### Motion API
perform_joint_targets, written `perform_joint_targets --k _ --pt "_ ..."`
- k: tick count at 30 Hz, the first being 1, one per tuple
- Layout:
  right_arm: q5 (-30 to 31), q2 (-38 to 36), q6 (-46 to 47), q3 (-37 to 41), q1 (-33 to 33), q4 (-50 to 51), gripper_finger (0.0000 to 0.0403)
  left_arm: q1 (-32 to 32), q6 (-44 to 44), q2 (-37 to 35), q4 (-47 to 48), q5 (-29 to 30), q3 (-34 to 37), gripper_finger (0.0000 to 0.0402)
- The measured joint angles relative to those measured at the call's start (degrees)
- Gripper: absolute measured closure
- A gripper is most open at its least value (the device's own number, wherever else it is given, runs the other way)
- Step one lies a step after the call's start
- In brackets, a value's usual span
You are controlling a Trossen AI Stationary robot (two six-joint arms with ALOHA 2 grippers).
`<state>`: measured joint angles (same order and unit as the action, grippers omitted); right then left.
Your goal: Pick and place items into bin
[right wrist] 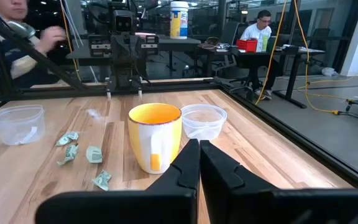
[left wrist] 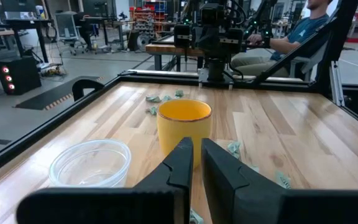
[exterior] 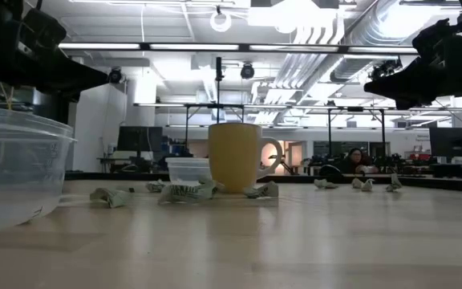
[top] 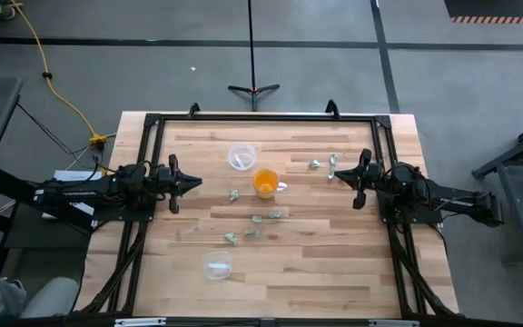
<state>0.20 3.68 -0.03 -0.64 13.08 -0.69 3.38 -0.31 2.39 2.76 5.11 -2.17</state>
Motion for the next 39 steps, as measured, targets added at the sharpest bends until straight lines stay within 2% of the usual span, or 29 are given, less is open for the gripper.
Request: perform_joint_targets --k 39 --pt "0.0 0.0 0.0 0.0 0.0 0.0 0.0397 0.0 0.0 0.0 0.0 0.0 0.0 0.0334"
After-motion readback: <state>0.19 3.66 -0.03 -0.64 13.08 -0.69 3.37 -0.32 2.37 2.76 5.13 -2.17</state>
